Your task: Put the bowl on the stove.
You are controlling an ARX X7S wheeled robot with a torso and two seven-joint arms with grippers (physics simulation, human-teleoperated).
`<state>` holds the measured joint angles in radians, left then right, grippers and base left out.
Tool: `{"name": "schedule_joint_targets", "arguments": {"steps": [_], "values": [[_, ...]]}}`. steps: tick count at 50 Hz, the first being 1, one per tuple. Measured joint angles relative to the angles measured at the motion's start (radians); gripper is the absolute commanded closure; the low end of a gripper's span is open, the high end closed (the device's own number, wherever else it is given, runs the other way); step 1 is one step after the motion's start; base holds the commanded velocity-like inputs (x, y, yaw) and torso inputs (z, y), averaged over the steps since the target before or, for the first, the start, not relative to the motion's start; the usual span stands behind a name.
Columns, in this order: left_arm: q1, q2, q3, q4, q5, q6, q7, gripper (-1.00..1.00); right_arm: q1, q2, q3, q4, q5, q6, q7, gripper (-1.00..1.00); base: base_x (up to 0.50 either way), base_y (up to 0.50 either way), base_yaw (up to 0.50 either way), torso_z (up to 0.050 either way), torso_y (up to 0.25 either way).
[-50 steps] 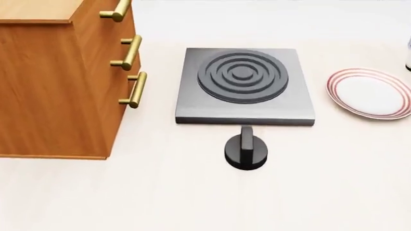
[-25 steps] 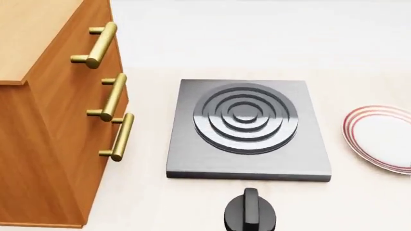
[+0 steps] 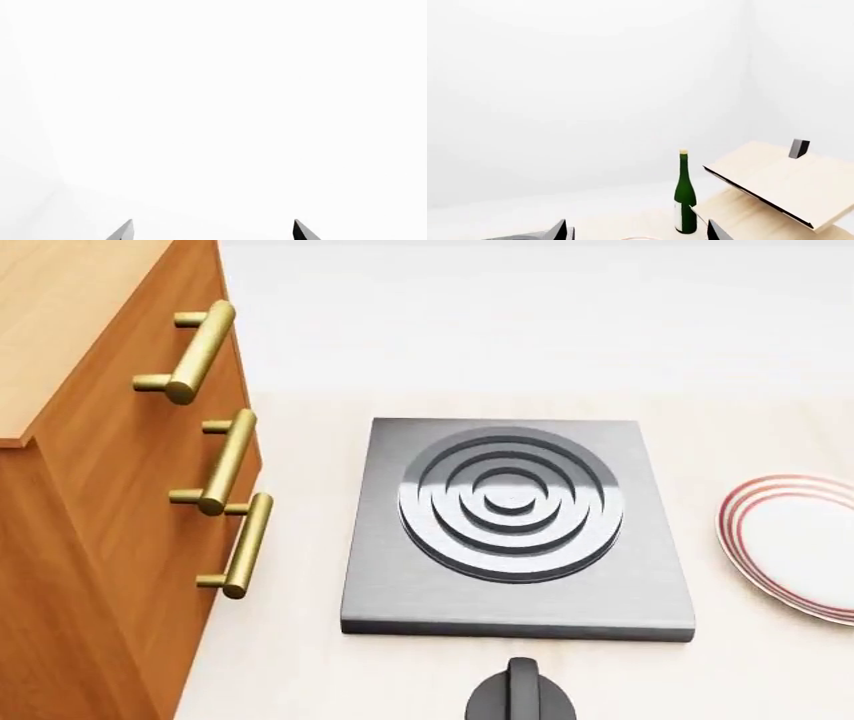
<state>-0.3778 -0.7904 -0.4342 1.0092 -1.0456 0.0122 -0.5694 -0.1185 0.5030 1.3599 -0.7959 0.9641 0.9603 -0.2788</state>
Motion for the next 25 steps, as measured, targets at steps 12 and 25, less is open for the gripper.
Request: {"name": "schedule_joint_targets", "arguments": {"steps": [12,25], "values": [[0.012,0.003,0.014,-0.006,0.025,0.004,0.008,-1.0,-0.073,0.119,-0.005,0.044,-0.013,0.075,-0.008,-1.0,0.0,0.0,0.0,0.0,0.0],[0.021,0.002,0.028,-0.009,0.047,0.007,0.014,-1.0,-0.183,0.27,0.071,0.154,-0.011,0.222,-0.048,-1.0,0.0,0.0,0.0,0.0,0.0]]}}
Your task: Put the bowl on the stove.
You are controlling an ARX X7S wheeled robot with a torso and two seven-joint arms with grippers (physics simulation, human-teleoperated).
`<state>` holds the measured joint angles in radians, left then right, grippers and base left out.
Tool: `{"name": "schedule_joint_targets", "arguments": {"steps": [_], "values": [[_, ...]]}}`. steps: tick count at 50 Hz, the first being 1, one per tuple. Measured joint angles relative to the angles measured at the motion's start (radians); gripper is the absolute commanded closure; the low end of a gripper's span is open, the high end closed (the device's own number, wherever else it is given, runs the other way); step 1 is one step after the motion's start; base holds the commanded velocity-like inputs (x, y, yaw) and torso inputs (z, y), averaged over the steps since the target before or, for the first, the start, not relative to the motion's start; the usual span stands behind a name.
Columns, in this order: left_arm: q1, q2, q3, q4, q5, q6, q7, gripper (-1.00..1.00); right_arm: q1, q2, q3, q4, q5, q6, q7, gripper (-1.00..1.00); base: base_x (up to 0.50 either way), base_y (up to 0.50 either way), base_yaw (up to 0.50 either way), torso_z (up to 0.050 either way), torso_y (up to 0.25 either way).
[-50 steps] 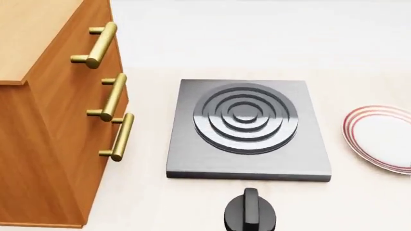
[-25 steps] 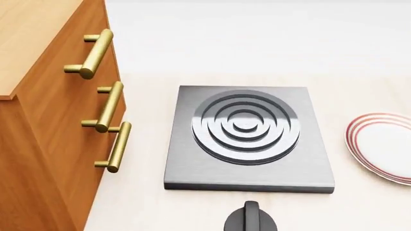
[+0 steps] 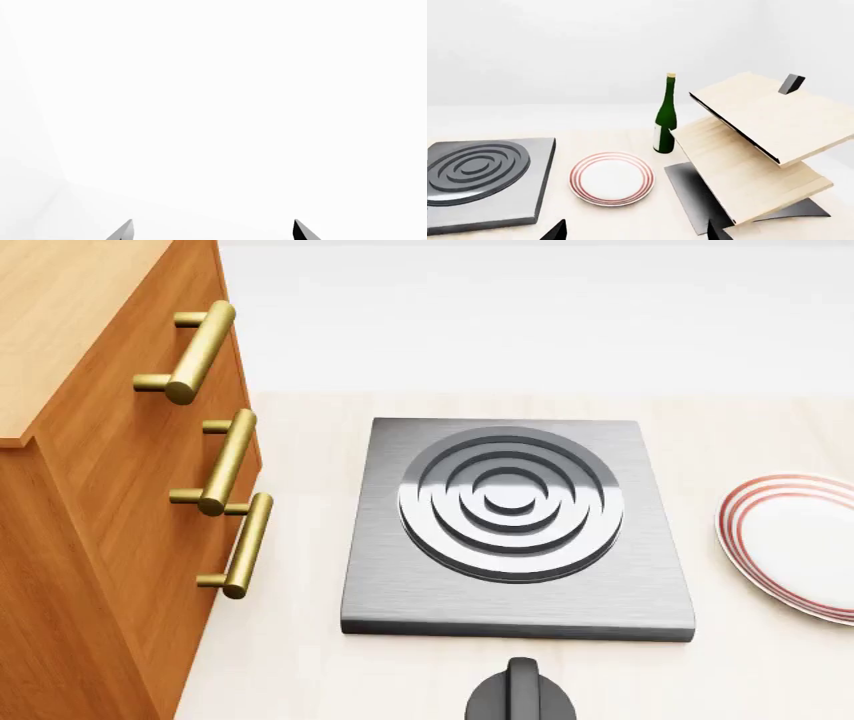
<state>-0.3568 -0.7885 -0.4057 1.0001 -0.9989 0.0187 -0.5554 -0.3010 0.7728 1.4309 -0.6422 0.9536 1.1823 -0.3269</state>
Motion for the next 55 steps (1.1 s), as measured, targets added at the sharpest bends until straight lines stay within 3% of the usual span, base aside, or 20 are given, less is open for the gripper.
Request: {"name": "schedule_joint_targets", "arguments": {"steps": [28,55], "values": [[0.015,0.001,0.017,-0.011,0.021,0.014,0.004,-1.0,-0.192,0.05,0.018,0.088,-0.044,0.095,-0.085,-1.0,0.0,0.0,0.0,0.0,0.0],[0.017,-0.007,0.03,-0.014,0.028,0.022,-0.001,-1.0,-0.128,0.028,-0.216,0.15,-0.109,0.002,-0.016,-1.0,0.0,0.0,0.0,0.0,0.0]]}}
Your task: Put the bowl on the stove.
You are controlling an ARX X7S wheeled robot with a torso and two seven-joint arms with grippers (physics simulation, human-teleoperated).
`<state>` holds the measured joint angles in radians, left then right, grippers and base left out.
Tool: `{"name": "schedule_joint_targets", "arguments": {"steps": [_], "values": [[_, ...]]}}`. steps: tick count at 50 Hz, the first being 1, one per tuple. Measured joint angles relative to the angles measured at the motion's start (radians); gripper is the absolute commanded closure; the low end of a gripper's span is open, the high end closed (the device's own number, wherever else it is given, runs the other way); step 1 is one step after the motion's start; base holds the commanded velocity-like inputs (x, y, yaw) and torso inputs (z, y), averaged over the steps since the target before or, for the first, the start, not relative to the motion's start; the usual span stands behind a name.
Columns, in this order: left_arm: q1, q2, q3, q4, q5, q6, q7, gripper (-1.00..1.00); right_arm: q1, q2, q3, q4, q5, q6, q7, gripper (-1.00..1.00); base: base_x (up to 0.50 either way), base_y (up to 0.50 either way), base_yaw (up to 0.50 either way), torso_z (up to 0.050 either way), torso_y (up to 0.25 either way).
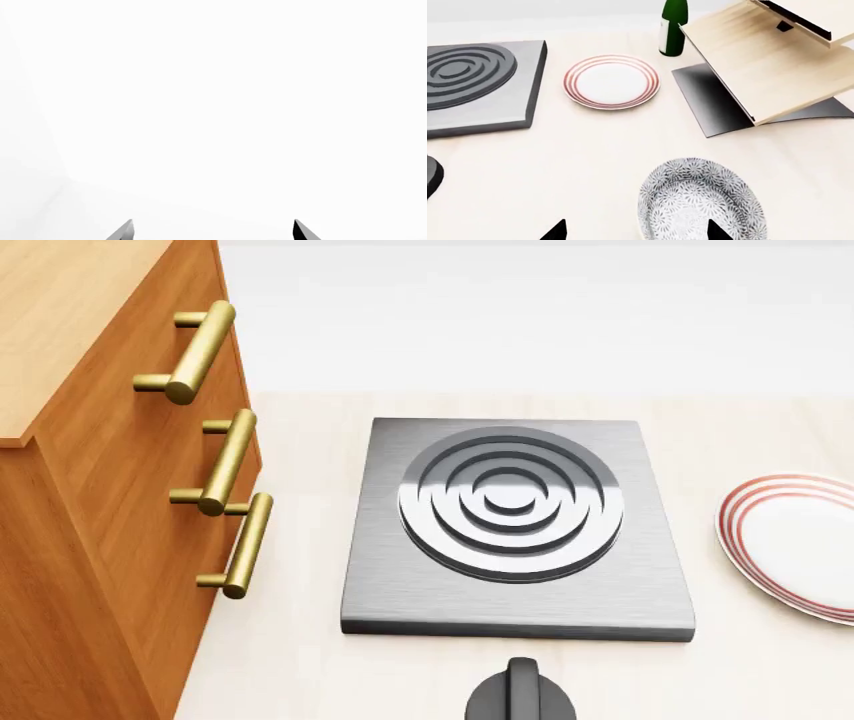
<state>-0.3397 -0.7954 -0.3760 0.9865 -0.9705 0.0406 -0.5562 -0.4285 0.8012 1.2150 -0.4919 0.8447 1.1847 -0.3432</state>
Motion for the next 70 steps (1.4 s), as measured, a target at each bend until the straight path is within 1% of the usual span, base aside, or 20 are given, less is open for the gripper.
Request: {"name": "schedule_joint_targets", "arguments": {"steps": [17,36,51,70], "values": [[0.001,-0.003,0.012,-0.001,0.008,0.005,-0.001,-1.0,0.097,-0.017,-0.21,0.099,-0.08,-0.084,0.092,-1.0,0.0,0.0,0.0,0.0,0.0],[0.002,-0.006,0.023,-0.001,0.014,0.012,-0.003,-1.0,0.243,-0.016,-0.447,0.209,-0.139,-0.132,0.184,-1.0,0.0,0.0,0.0,0.0,0.0],[0.005,-0.011,0.028,-0.002,0.017,0.017,-0.005,-1.0,0.313,-0.03,-0.541,0.295,-0.171,-0.159,0.22,-1.0,0.0,0.0,0.0,0.0,0.0],[0.01,-0.015,0.032,-0.002,0.017,0.028,-0.004,-1.0,0.399,-0.028,-0.616,0.398,-0.206,-0.161,0.269,-1.0,0.0,0.0,0.0,0.0,0.0]]}}
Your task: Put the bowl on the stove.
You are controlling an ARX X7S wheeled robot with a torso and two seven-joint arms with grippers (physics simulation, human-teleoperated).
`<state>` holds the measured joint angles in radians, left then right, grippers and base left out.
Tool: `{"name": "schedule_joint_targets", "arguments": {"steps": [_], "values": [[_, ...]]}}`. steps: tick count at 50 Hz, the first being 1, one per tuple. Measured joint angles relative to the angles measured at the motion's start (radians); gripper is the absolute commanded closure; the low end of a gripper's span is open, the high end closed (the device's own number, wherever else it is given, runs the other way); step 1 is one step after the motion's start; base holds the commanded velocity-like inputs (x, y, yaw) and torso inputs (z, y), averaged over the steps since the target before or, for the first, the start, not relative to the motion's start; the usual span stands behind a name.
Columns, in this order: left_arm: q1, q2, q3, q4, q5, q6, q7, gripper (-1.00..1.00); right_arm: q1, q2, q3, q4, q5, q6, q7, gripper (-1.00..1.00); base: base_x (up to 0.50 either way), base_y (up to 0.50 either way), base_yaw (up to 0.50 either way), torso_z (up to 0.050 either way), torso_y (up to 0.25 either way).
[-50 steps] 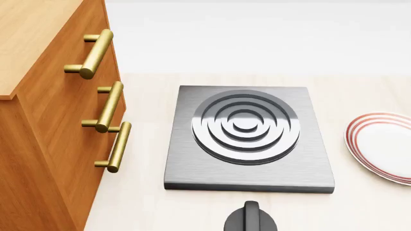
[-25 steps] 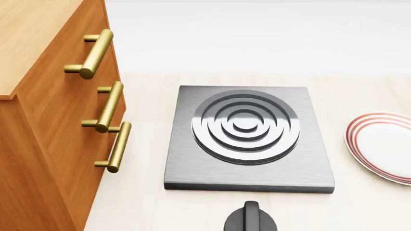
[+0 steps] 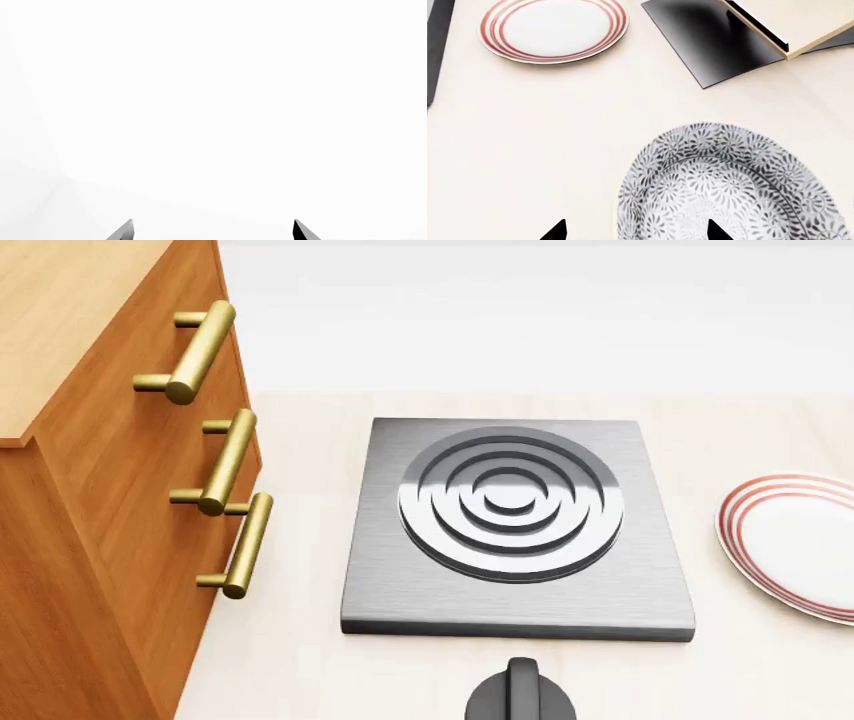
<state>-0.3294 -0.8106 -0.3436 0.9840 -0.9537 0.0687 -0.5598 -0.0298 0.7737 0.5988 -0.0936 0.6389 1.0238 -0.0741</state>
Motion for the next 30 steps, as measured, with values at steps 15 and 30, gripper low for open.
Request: {"name": "schedule_joint_targets", "arguments": {"steps": [15,30], "values": [[0.004,0.007,0.022,-0.003,0.017,0.005,0.007,-1.0,0.04,-0.01,-0.054,0.061,-0.025,-0.023,0.014,-1.0,0.0,0.0,0.0,0.0,0.0],[0.005,0.007,0.037,-0.005,0.026,0.008,0.008,-1.0,0.043,-0.027,-0.083,0.092,-0.07,-0.065,0.009,-1.0,0.0,0.0,0.0,0.0,0.0]]}}
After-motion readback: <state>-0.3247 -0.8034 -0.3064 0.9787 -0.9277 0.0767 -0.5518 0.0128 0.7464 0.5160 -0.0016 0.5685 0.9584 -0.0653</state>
